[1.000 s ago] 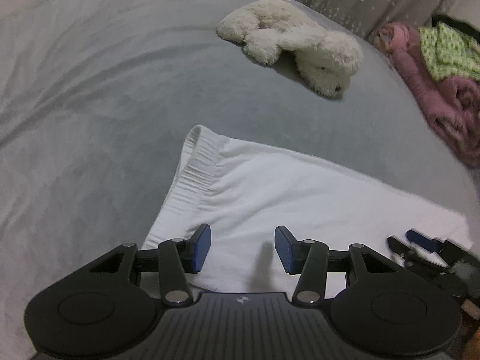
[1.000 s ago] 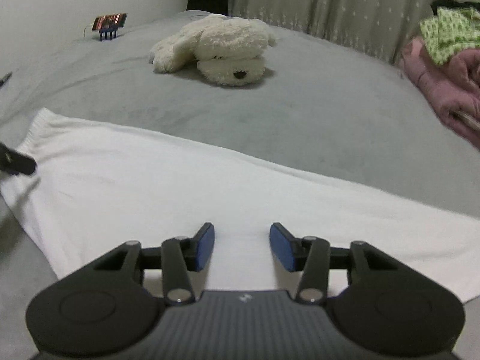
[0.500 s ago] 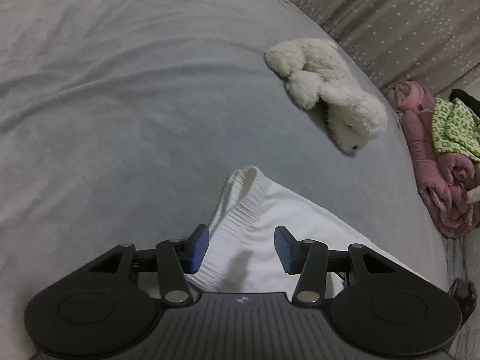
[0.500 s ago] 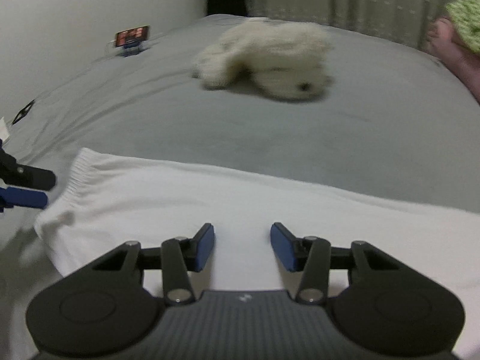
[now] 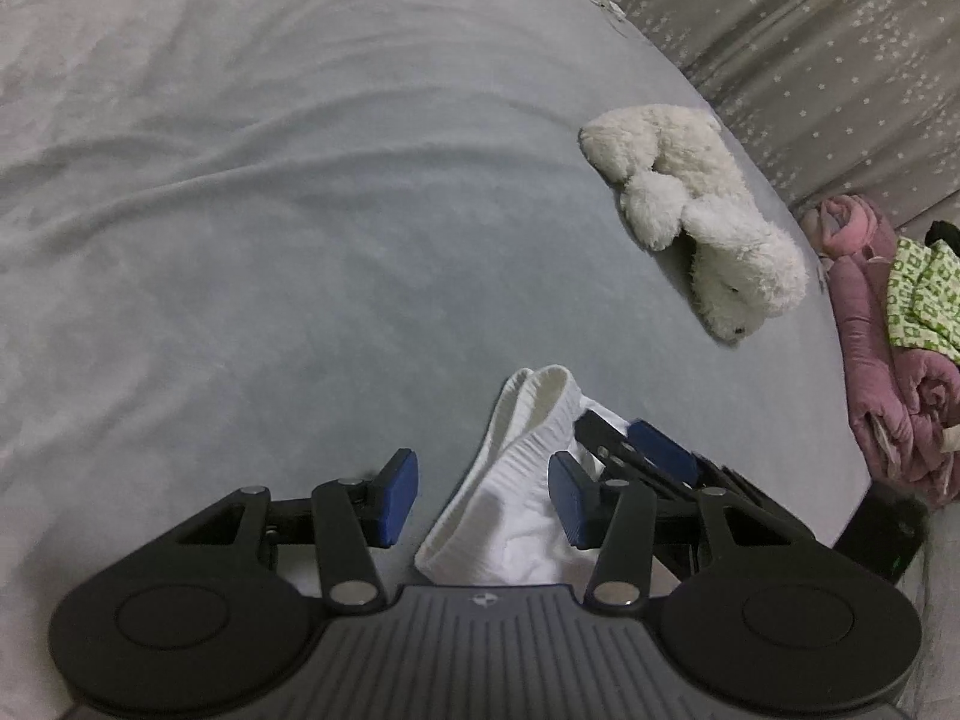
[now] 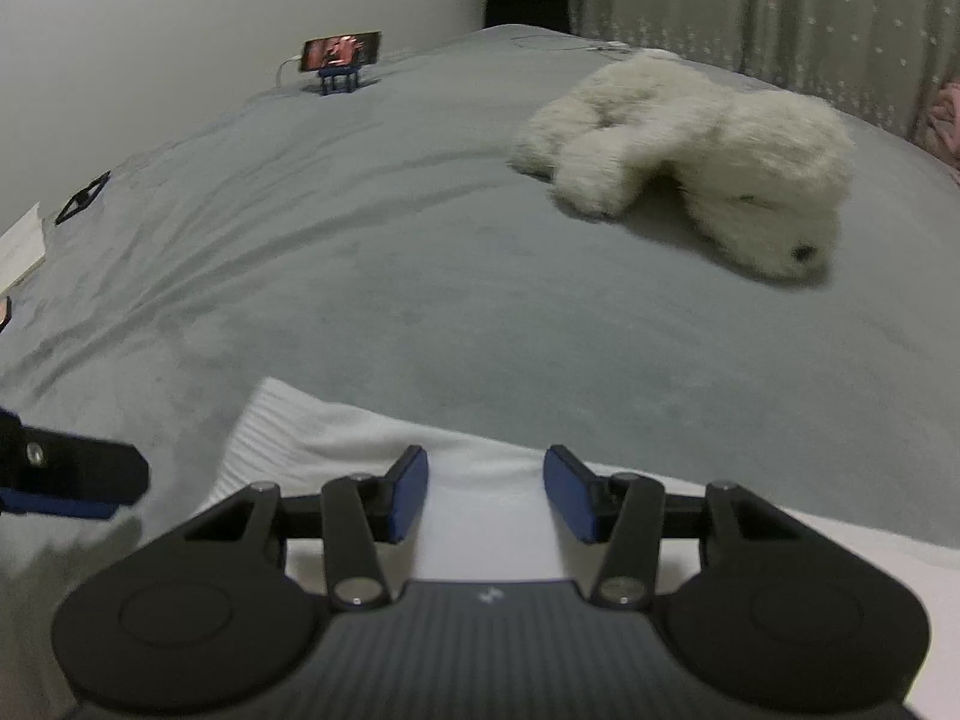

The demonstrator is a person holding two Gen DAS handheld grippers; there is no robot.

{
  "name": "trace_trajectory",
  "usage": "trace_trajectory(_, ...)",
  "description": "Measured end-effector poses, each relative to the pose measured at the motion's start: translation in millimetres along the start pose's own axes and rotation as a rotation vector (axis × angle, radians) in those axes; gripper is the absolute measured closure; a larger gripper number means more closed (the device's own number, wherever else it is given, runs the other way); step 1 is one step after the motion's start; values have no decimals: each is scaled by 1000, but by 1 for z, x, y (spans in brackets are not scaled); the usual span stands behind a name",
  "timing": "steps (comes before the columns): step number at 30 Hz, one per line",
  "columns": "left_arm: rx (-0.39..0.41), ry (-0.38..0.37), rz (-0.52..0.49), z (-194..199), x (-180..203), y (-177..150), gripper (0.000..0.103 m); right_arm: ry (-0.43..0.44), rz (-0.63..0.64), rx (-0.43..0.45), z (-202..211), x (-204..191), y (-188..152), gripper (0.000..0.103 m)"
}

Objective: Fold clothes

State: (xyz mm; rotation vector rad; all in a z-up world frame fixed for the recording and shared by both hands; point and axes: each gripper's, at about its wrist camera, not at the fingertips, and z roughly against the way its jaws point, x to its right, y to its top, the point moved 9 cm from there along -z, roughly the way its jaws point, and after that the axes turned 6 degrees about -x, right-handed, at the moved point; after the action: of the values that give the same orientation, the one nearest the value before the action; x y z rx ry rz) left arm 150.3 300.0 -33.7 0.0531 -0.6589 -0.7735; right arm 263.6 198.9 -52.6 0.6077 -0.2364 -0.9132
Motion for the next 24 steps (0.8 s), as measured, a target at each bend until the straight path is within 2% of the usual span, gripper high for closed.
trace_trajectory(5, 4, -6, -3, 5, 0, -1, 57, 16, 13, 19, -6, -16, 6, 57)
trace_trajectory(11, 13, -6, -19, 7, 6, -3, 57, 68, -92, 110, 31, 5, -4, 59)
trace_trajectory(16, 22, -22, -107, 7, 32, -14, 57, 9, -148, 24, 46, 42, -41, 59)
trace_trajectory(21, 14, -32, -208, -2, 59, -33, 56, -5, -173, -2, 64, 59, -69, 49)
trace_trajectory(24, -29, 23, -267, -18, 66, -50, 56, -34, -113, -18, 65, 56, -82, 48)
